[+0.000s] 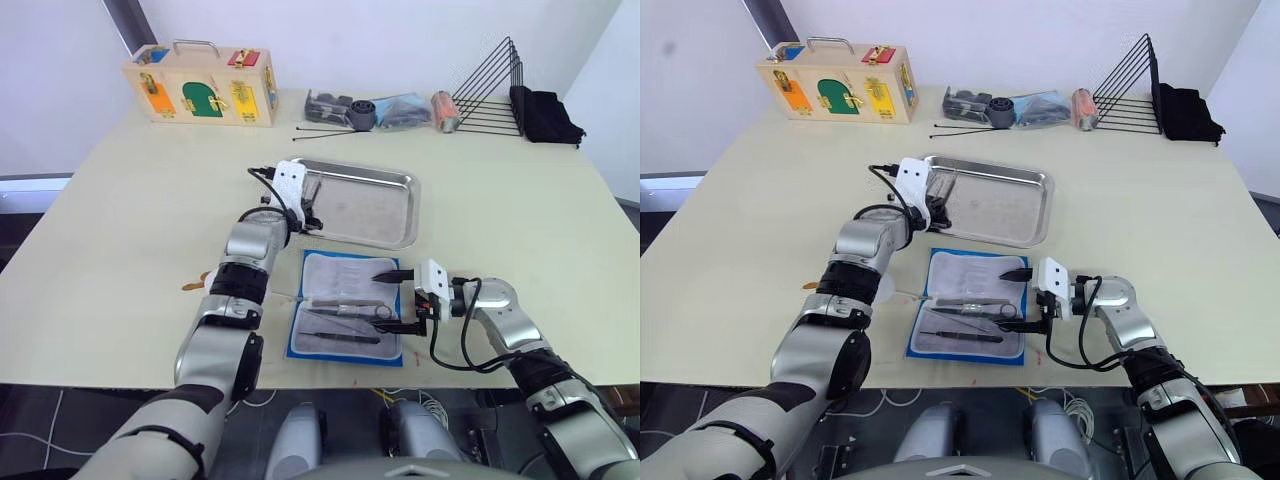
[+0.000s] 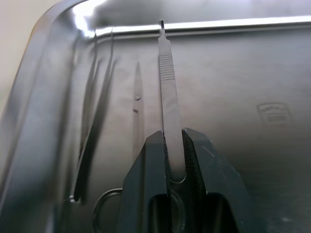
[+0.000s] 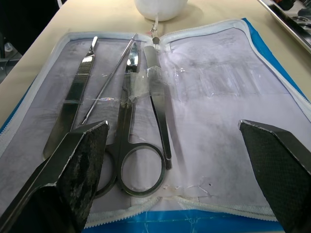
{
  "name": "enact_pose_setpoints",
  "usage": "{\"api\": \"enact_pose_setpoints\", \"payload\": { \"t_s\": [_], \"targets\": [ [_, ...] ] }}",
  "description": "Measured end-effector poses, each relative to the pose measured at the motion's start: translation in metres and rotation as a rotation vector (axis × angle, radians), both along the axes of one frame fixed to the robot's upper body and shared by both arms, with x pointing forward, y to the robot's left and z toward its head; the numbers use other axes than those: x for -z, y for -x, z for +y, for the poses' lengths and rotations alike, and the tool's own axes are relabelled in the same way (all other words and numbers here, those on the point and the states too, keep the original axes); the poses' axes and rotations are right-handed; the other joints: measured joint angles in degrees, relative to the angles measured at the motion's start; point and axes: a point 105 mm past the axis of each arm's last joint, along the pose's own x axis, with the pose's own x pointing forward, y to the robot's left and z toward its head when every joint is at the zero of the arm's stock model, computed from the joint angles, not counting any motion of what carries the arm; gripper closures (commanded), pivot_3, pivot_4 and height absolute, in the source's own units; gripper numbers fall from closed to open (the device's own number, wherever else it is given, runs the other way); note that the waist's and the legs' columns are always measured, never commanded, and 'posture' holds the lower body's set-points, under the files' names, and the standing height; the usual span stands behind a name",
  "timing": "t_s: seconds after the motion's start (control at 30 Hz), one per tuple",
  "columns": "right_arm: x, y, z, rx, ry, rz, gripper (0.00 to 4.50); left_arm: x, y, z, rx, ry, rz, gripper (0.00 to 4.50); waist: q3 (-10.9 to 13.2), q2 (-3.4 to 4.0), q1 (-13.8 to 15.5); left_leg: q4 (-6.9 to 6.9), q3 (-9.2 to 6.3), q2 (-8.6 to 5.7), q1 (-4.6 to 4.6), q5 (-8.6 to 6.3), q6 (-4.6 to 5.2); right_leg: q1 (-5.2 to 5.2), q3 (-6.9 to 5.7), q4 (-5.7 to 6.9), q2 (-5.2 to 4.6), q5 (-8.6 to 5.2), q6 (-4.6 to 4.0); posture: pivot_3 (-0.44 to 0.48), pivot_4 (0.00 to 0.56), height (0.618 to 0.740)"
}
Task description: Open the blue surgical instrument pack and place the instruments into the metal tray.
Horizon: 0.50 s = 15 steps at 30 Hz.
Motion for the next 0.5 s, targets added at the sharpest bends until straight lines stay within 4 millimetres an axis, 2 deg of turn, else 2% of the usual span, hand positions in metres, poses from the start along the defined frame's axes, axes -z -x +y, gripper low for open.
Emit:
{"api": "enact_pose_setpoints", "payload": {
  "t_s": [0.1, 0.17, 0.2, 0.3, 0.43, 0.47, 0.5],
  "targets": [
    [0.0, 0.0001, -0.0002, 0.001, 0.0, 0.0, 0.0, 0.0009, -0.0029, -0.0009, -0.005, 0.003, 0.006, 4.44, 0.0, 0.0, 0.0, 0.0, -0.02, -0.01, 0.0, 0.0, 0.0, 0.01, -0.02, -0.01, 0.0, 0.0, 0.0, 0.0, 0.15, 0.74],
    [0.0, 0.0003, -0.0001, 0.001, -0.001, -0.001, 0.0, 0.0017, -0.0033, -0.0011, -0.005, 0.006, 0.011, 3.52, 0.0, 0.01, 0.0, 0.0, -0.03, -0.01, 0.0, 0.0, 0.0, 0.01, -0.03, 0.0, 0.0, 0.0, 0.0, 0.0, 0.15, 0.74],
    [0.0001, 0.0003, -0.0002, 0.002, -0.001, -0.001, 0.0, 0.0018, -0.0034, -0.0012, -0.004, 0.008, 0.01, 3.25, 0.0, 0.01, 0.0, 0.0, -0.03, -0.01, 0.0, 0.0, -0.01, 0.02, -0.04, -0.01, 0.0, 0.0, 0.0, 0.0, 0.15, 0.74],
    [0.0004, 0.0004, -0.0003, 0.003, -0.001, 0.0, 0.0, 0.002, -0.0035, -0.0011, -0.004, 0.007, 0.01, 1.86, 0.0, 0.01, 0.0, 0.0, -0.11, 0.0, 0.03, 0.0, -0.01, 0.12, -0.13, -0.06, 0.0, 0.0, 0.0, 0.0, 0.15, 0.74],
    [0.0005, 0.0005, -0.0003, 0.004, -0.001, 0.001, 0.0, 0.0016, -0.0035, -0.0008, -0.008, 0.005, 0.009, 0.43, 0.0, 0.02, 0.0, 0.0, -0.21, 0.0, 0.03, 0.0, -0.01, 0.18, -0.22, -0.11, 0.0, 0.0, 0.0, 0.0, 0.15, 0.74],
    [0.0005, 0.0005, -0.0004, 0.004, -0.001, 0.001, 0.0, 0.0016, -0.0035, -0.0008, -0.008, 0.005, 0.009, 0.19, 0.0, 0.02, 0.0, 0.0, -0.23, 0.0, 0.03, 0.0, -0.01, 0.19, -0.24, -0.13, 0.0, 0.0, 0.0, 0.0, 0.15, 0.74],
    [0.0005, 0.0005, -0.0004, 0.004, -0.001, 0.001, 0.0, 0.0007, -0.0034, -0.0006, -0.01, 0.005, 0.005, 0.19, 0.0, 0.02, 0.0, 0.0, -0.26, 0.0, 0.03, 0.0, -0.01, 0.22, -0.27, -0.15, -0.01, 0.0, 0.0, 0.0, 0.15, 0.74]
  ]
}}
